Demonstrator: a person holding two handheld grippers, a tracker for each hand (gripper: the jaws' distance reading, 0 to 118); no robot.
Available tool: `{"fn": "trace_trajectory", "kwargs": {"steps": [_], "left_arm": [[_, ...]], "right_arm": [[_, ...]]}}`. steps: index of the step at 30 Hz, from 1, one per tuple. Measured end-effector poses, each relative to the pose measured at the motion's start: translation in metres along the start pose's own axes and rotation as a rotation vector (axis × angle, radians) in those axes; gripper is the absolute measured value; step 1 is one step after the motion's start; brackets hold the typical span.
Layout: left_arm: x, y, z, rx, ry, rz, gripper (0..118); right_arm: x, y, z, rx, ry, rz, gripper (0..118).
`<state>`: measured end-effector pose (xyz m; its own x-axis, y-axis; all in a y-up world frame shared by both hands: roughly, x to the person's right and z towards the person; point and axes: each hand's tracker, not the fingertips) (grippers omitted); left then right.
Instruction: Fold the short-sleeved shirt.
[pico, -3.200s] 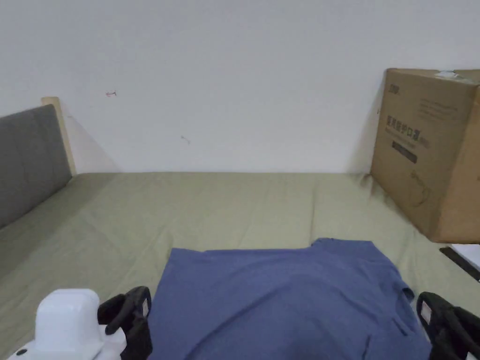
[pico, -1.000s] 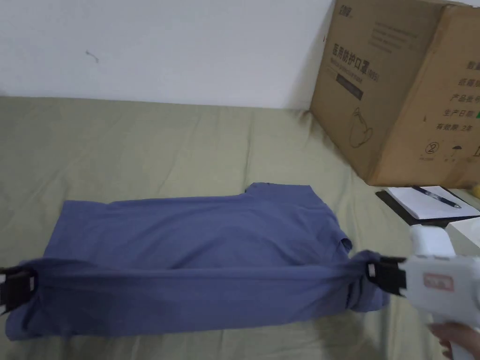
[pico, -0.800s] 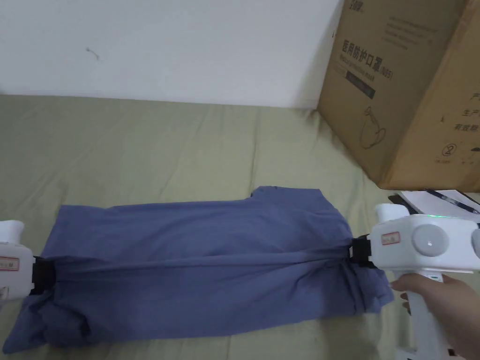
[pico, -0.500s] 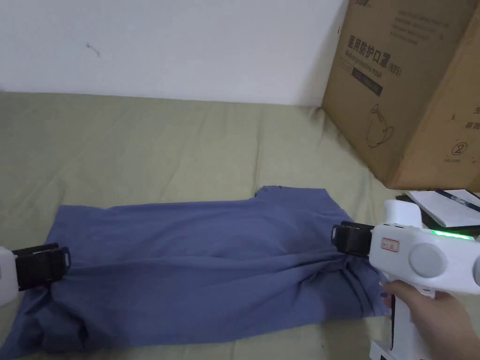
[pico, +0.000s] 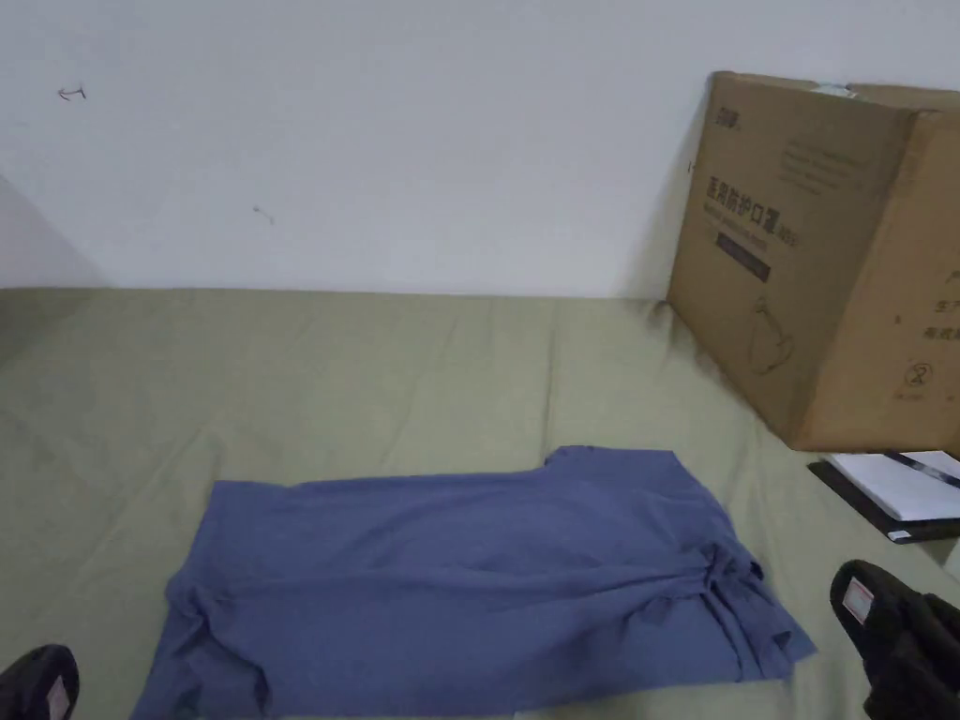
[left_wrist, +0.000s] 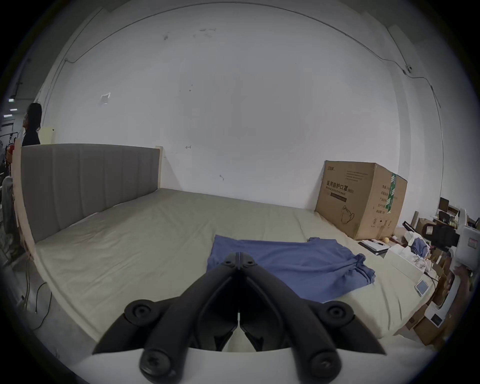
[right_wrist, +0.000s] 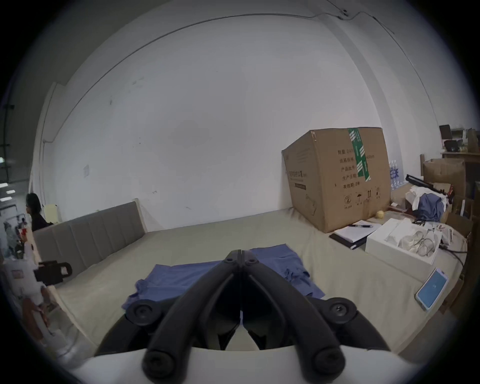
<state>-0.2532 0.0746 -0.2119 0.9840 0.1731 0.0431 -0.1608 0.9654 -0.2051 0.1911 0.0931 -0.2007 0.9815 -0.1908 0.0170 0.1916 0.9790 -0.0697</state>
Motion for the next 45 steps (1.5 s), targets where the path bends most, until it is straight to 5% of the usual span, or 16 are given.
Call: {"fn": "trace_trajectory", "kwargs": {"steps": [3,11,12,14,15,21,26,29,31,38,40,42,43,44,45], "left_arm": [[-0.015,0.013,-0.003,-0.091,-0.008,0.011,0],[-0.072,0.025,-0.181,-0.773,-0.067,0.191,1],[-0.076,0.017,-0.196,-0.772,-0.037,0.236,10],[-0.076,-0.001,-0.226,-0.832,0.022,0.204,88],[-0.076,-0.010,-0.241,-0.876,0.026,0.177,116],[-0.072,-0.061,-0.305,-1.080,0.086,0.075,112],[-0.061,-0.057,-0.301,-1.048,0.080,-0.055,105],[-0.054,-0.047,-0.281,-0.968,0.094,-0.129,54],[-0.051,-0.040,-0.272,-0.929,0.053,-0.144,6],[-0.062,-0.026,-0.269,-0.839,0.037,-0.047,4],[-0.060,-0.014,-0.265,-0.761,0.035,-0.071,4],[-0.045,-0.008,-0.252,-0.732,0.027,-0.116,4],[-0.044,-0.007,-0.251,-0.719,0.029,-0.132,4],[-0.042,-0.006,-0.252,-0.718,0.034,-0.145,4],[-0.042,-0.006,-0.254,-0.719,0.037,-0.151,4]], "right_arm": [[-0.003,0.000,0.013,-0.039,0.051,-0.054,0],[-0.021,-0.012,0.000,-0.195,0.161,0.055,0],[-0.021,-0.015,-0.002,-0.201,0.173,0.055,0],[-0.025,-0.021,-0.009,-0.222,0.194,0.068,0],[-0.027,-0.024,-0.012,-0.232,0.199,0.079,0],[-0.029,-0.034,-0.026,-0.291,0.226,0.101,0],[-0.025,-0.045,-0.037,-0.332,0.209,0.119,0],[-0.020,-0.049,-0.038,-0.348,0.195,0.079,0],[-0.016,-0.050,-0.039,-0.356,0.175,0.052,0],[0.051,-0.011,-0.075,-0.313,0.113,-0.070,0],[0.083,0.005,-0.117,-0.470,0.026,-0.112,0],[0.117,0.006,-0.160,-0.638,0.062,-0.216,0],[0.133,0.003,-0.178,-0.697,0.084,-0.285,3],[0.154,-0.007,-0.201,-0.736,0.063,-0.335,23],[0.163,-0.012,-0.215,-0.785,0.026,-0.355,65]]}}
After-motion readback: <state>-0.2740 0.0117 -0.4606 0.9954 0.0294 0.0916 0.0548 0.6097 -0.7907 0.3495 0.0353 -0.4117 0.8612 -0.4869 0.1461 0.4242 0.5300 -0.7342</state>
